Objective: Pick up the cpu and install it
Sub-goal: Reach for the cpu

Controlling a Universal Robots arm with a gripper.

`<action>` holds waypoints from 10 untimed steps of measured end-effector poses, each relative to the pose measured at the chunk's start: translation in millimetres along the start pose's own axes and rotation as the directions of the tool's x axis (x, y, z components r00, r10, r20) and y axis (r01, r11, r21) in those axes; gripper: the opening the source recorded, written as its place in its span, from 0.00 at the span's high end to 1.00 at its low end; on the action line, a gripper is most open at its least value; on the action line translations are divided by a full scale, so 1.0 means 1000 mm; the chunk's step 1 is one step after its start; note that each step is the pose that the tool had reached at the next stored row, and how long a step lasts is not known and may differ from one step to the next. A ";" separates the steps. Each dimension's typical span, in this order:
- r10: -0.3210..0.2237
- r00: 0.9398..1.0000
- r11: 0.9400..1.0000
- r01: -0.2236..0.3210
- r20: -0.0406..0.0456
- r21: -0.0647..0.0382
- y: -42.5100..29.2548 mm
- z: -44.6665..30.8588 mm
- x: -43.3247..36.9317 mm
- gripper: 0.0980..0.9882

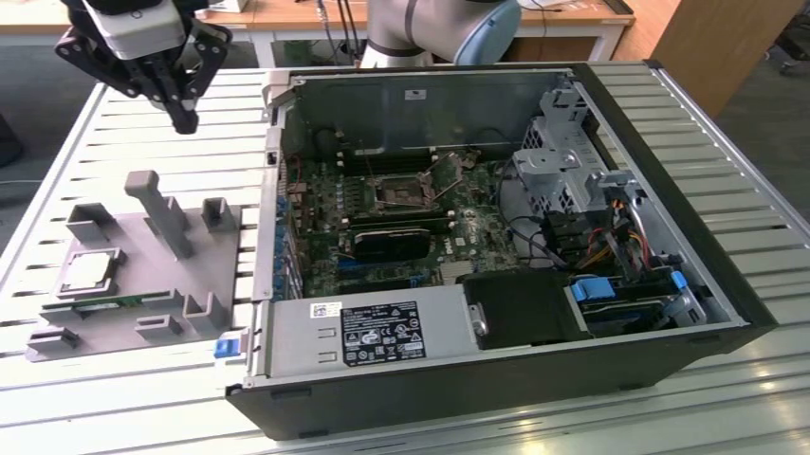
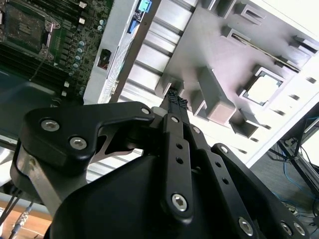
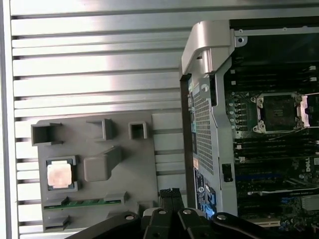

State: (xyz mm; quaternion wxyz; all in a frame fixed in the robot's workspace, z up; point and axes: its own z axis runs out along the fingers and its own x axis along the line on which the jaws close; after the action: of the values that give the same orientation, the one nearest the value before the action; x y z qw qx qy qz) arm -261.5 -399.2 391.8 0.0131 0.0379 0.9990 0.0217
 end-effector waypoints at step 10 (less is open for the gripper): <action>0.000 1.000 1.000 0.000 0.000 0.000 -0.0003 0.0000 0.0033 0.99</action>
State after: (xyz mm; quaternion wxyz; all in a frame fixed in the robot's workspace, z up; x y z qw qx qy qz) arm -264.9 -399.2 391.7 0.0131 0.0379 0.9990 0.0217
